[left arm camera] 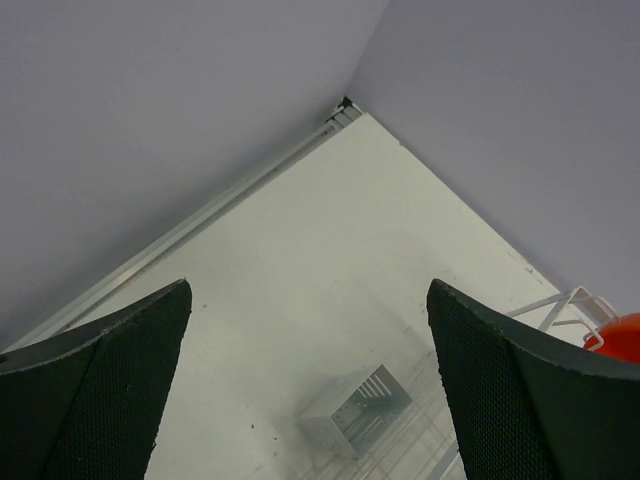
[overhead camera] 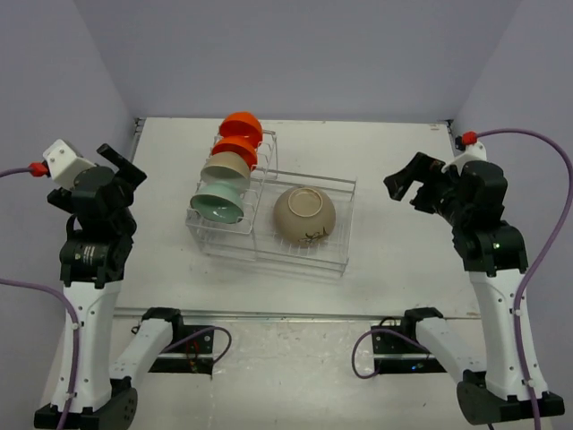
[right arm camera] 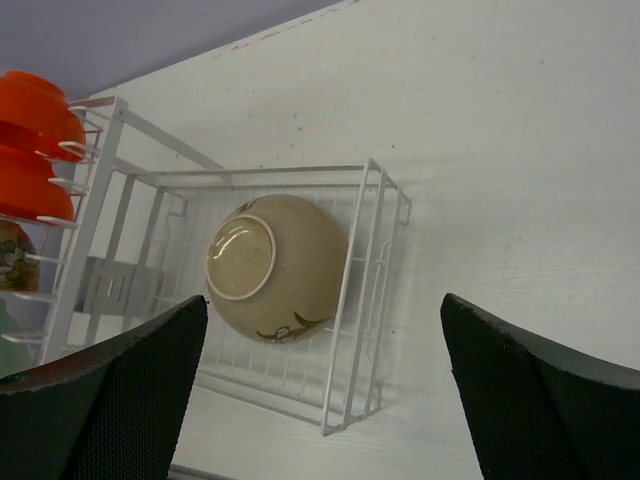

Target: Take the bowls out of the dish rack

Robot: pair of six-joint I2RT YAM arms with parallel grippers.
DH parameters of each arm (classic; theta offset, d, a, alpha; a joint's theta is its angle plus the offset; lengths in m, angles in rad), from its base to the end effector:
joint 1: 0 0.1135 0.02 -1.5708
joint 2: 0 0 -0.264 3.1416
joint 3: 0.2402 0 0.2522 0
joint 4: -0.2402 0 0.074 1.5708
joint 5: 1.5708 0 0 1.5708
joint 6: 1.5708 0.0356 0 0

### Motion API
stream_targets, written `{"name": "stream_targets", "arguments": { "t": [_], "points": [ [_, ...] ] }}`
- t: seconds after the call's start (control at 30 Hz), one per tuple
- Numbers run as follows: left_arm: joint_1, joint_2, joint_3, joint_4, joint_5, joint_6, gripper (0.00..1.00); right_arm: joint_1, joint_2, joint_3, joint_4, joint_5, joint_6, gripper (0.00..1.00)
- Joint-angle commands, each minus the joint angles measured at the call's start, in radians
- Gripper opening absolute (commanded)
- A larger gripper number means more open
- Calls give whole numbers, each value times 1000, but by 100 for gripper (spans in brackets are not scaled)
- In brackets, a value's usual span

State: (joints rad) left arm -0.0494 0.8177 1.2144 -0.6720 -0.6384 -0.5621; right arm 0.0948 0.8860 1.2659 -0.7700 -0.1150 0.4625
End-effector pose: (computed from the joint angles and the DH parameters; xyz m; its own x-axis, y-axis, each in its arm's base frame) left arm 0.1418 0.0142 0.4282 0.0544 -0.4312 -0.9006 -0.5958 0.7098 -0.3758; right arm 0.1583 0.0192 0.4229 -0.4279 0.4046 -0.8082 -0.0098 0.8921 0.4517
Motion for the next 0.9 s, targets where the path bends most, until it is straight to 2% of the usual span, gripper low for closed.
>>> {"name": "stream_targets", "arguments": {
  "t": [0.0,0.07,0.1,0.13,0.17,0.23,0.37,0.4,0.47,0.5,0.53,0.67,0.77,0.87],
  "points": [
    [-6,-31,92,-78,-70,11,100,22,-15,49,-35,-18,15,99],
    [-6,-55,90,-101,-43,13,100,40,-33,56,-17,-81,-1,99],
    [-6,-63,85,-116,-21,-5,97,46,-33,61,-6,-124,-8,99],
    [-6,-72,83,-136,9,-7,93,55,-30,62,24,-234,-15,99],
    [-6,-89,77,-139,91,-9,88,74,-19,63,41,-273,1,99],
    [-6,-107,59,-159,179,-34,88,77,-10,56,86,-418,27,99],
    [-6,-173,30,-159,478,-151,87,89,16,46,133,-562,139,99],
    [-6,-186,17,-172,518,-257,85,91,22,49,136,-575,146,99],
    [-6,-212,13,-188,610,-376,78,95,21,55,130,-559,140,99],
    [-6,-218,7,-216,634,-510,77,97,25,70,121,-546,131,99],
    [-6,-225,-1,-228,692,-575,79,97,30,82,92,-531,110,99],
    [-6,-251,-41,-290,747,-913,83,117,42,95,86,-499,113,99],
    [-6,-259,-79,-322,807,-1072,80,121,41,75,112,-505,143,99],
    [-4,-258,-119,-339,870,-1134,76,121,37,67,120,-499,142,99]
  ]
}}
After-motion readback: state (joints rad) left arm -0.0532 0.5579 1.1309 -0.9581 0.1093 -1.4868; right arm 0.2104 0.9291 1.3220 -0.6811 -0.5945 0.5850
